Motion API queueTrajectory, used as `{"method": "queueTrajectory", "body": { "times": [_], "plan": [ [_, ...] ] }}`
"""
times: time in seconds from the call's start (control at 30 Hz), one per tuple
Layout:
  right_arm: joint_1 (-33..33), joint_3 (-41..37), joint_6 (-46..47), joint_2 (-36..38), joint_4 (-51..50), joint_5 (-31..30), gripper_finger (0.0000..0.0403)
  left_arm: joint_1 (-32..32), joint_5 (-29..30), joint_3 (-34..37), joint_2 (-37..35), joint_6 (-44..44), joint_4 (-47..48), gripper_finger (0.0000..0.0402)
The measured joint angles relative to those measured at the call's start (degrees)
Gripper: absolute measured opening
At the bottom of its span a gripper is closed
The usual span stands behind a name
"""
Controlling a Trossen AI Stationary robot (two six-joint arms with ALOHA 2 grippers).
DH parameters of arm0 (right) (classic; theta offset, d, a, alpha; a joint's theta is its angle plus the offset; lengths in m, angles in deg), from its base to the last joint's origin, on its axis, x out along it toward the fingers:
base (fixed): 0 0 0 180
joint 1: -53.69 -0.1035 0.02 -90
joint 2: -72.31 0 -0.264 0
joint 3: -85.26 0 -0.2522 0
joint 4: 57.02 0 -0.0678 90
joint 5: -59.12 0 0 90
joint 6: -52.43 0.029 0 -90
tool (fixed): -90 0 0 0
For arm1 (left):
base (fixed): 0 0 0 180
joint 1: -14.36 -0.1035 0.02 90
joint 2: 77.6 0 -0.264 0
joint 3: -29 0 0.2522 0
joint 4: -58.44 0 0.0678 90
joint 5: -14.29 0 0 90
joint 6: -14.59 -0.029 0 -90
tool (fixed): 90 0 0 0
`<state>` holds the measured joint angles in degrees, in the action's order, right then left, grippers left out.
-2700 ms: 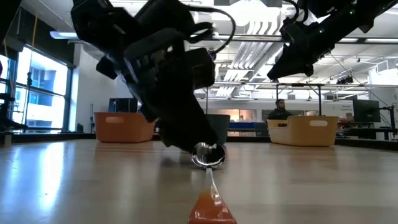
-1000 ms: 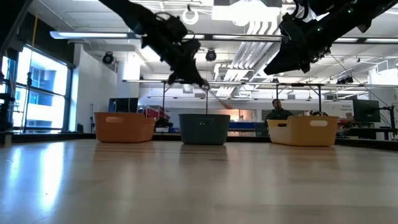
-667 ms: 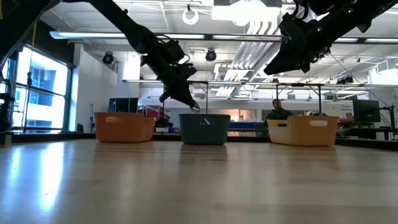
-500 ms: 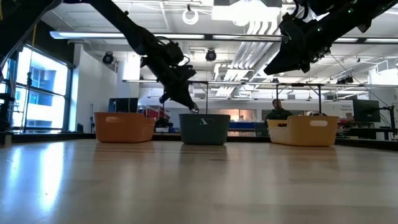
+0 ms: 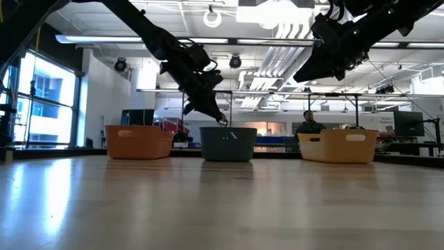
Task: Sort silverware by color (type)
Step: Put the orange spoon into the blue bin, then put the gold spoon into the orange bin
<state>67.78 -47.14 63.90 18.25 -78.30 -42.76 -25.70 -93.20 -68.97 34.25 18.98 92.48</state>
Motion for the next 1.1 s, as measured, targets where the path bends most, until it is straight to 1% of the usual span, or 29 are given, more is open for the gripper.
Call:
{"method": "queueTrajectory", "body": {
  "times": [0.17, 0.37, 0.5, 0.67, 0.93, 1.1],
  "plan": [
    [0.0, 0.0, 0.0, 0.0, 0.0, 0.0, 0.0044, 0.0, 2.3, 0.0, 0.9, 0.0, -0.5, 0.0],
    [0.0, 0.0, -0.2, 0.0, 0.1, 0.0, 0.0044, 0.0, 1.9, 0.0, 2.7, 0.1, -0.4, 0.0001],
    [0.0, 0.0, -0.2, 0.0, 0.1, 0.0, 0.0044, 0.0, 1.9, 0.0, 3.1, 0.0, -0.8, 0.0009],
    [0.0, 0.0, -0.6, 0.0, 0.1, 0.0, 0.0044, 0.1, 2.6, 0.0, 2.3, 0.0, -2.3, 0.0036],
    [0.0, 0.0, -1.2, 0.0, -0.1, 0.0, 0.0044, 0.4, 2.7, -0.2, -1.2, -0.5, -2.3, 0.009],
    [0.0, 0.0, -1.5, 0.0, -0.1, -0.1, 0.0044, 0.5, 3.7, -0.2, -3.9, -1.6, -2.1, 0.0101]
  ]
}}
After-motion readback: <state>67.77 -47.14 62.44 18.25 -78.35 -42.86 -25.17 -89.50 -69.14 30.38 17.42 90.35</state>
